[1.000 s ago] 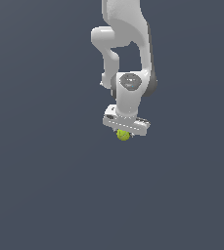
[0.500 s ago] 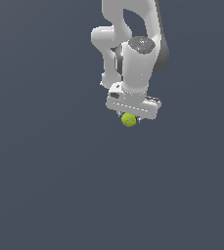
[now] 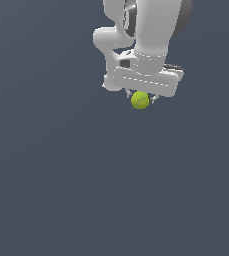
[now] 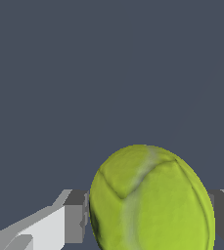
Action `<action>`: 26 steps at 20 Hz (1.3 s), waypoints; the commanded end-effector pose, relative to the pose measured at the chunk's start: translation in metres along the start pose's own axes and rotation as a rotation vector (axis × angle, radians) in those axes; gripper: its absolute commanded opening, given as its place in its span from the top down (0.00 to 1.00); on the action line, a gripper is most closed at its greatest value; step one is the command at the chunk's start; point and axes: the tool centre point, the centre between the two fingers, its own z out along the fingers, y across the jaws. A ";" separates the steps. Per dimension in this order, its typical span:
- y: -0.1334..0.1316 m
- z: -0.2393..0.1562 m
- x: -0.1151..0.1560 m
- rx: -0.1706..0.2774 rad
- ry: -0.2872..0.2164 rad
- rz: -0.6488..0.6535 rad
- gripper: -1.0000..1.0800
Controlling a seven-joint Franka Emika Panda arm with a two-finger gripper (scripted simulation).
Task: Pick up the object and move it to a goal position.
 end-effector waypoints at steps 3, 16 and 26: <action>-0.007 -0.049 -0.007 0.000 0.001 0.000 1.00; -0.024 -0.157 -0.019 0.001 0.000 0.000 1.00; -0.029 -0.184 -0.020 0.001 0.000 0.000 1.00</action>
